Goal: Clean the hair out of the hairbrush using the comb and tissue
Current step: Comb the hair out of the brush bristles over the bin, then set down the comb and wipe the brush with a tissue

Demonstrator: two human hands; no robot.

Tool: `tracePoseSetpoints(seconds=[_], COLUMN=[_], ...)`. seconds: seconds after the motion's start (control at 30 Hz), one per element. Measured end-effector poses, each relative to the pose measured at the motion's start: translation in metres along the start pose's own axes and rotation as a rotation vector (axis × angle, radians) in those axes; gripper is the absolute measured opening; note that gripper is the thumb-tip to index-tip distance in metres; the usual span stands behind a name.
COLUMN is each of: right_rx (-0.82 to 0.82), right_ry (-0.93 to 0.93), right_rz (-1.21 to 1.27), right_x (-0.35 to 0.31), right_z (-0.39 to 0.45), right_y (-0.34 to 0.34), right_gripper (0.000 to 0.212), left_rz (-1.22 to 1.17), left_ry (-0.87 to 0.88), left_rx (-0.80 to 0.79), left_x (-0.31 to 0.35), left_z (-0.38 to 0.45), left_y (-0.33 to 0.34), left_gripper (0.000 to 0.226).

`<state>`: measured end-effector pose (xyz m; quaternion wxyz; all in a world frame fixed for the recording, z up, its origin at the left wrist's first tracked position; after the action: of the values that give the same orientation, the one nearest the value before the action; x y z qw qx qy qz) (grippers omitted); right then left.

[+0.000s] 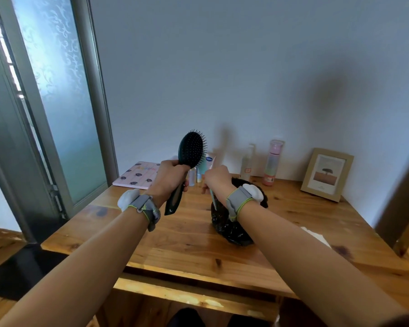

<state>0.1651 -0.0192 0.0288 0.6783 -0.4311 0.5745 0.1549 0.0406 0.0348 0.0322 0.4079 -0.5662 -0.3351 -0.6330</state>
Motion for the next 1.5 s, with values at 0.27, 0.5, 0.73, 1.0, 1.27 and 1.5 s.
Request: tracePoseSetpoints(seconds=[0.27, 0.5, 0.73, 1.0, 1.27, 1.5], right_rx=[0.015, -0.03, 0.036, 0.017, 0.053, 0.135], right_ry=[-0.005, 0.047, 0.017, 0.05, -0.198, -0.243], right_rz=[-0.353, -0.498, -0.441, -0.427, -0.336, -0.215], right_x=[0.022, 0.05, 0.06, 0.064, 0.027, 0.026], right_z=[-0.02, -0.025, -0.029, -0.036, -0.058, -0.057], right_y=[0.042, 0.065, 0.068, 0.063, 0.038, -0.028], right_gripper=[0.032, 0.013, 0.02, 0.031, 0.021, 0.025], left_rz=[-0.014, 0.027, 0.051, 0.027, -0.067, -0.197], left_ry=[-0.095, -0.189, -0.22, -0.215, -0.192, -0.188], left_rx=[0.032, 0.074, 0.087, 0.068, 0.028, -0.123], left_x=[-0.043, -0.083, -0.098, -0.092, -0.059, -0.028], left_z=[-0.004, -0.003, -0.007, -0.013, -0.024, -0.035], left_y=[-0.013, -0.02, -0.02, -0.017, -0.005, 0.043], left_gripper=[0.006, 0.012, 0.012, 0.012, 0.007, 0.007])
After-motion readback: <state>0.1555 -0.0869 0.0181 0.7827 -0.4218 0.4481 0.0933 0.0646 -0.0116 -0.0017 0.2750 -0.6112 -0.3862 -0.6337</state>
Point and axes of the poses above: each hand's wrist, its own z-axis towards the middle knuckle, its own y-axis out of the palm, x = y × z, the point moved 2 cm from there along z, towards the middle knuckle
